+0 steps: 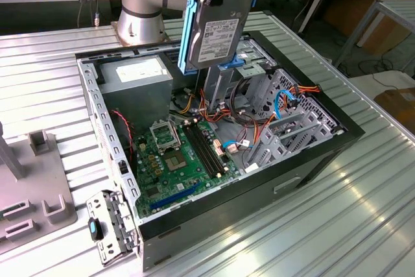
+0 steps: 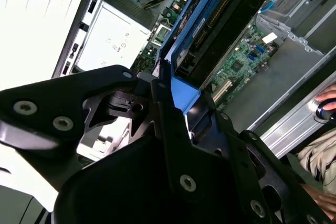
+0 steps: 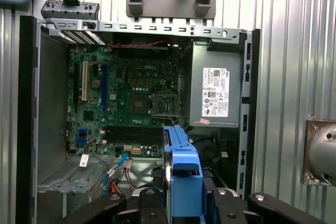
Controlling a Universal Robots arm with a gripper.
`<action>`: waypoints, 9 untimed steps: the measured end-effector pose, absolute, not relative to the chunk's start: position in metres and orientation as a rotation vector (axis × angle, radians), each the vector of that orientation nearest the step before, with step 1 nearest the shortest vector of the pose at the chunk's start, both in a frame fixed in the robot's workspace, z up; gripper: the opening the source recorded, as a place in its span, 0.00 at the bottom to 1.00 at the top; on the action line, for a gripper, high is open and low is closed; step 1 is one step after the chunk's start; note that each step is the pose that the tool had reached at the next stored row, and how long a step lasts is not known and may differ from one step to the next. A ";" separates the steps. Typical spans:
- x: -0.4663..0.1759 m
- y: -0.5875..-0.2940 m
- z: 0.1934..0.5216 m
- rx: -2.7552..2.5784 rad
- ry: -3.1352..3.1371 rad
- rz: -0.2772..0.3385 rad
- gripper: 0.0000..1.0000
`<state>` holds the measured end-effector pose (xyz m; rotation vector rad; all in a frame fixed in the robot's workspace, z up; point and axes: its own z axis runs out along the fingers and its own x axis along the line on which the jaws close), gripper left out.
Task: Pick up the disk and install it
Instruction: 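Pick up the disk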
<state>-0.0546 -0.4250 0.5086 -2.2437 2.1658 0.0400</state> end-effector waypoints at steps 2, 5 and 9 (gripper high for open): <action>-0.053 -0.425 0.509 -2.244 2.166 0.040 0.36; -0.052 -0.425 0.509 -2.244 2.166 0.040 0.36; -0.050 -0.425 0.509 -2.244 2.166 0.040 0.36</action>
